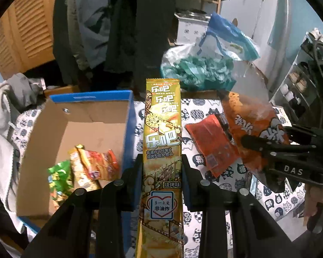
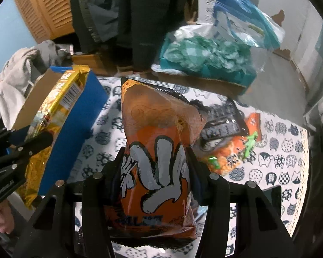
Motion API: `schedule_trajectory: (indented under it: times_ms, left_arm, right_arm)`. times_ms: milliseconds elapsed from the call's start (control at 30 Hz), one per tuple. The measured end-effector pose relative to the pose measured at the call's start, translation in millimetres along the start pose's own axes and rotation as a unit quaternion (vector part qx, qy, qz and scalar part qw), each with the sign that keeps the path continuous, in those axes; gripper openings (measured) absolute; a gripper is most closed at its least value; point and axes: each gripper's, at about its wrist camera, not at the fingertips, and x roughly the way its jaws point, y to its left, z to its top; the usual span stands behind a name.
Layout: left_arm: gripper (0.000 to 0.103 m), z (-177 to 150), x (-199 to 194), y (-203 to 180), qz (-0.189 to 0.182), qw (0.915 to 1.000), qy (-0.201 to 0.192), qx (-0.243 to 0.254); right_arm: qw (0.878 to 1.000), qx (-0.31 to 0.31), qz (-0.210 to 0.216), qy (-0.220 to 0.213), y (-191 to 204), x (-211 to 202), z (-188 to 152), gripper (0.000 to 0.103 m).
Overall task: Organize snacks
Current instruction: 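Carry both snacks into the cardboard box and open both tools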
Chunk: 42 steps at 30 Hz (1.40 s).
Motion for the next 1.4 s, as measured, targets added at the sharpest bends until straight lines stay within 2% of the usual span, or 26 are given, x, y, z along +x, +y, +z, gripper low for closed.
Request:
schedule_trajectory:
  times_ms: [467, 667, 1000, 1400]
  left_arm:
    - [0.031, -3.8, -29.8, 57.5, 0.005, 0.9989, -0.031, -0.034]
    - [0.031, -4.3, -39.1, 86.9, 0.021, 0.9974, -0.045, -0.053]
    - [0.031, -9.2, -39.7, 133.3, 0.037, 0.9939, -0.048, -0.092]
    - [0.031, -21.4, -24.5, 181.2, 0.055, 0.9892, -0.029, -0.133]
  right_arm:
    - [0.999, -0.03, 0.033, -0.009, 64.5, 2.6, 25.5, 0.052]
    - [0.998, -0.041, 0.05, -0.008, 93.5, 8.5, 38.3, 0.052]
    - [0.995, -0.067, 0.07, -0.006, 142.1, 19.0, 55.0, 0.052]
    - [0.992, -0.085, 0.094, 0.014, 190.1, 44.7, 68.1, 0.052]
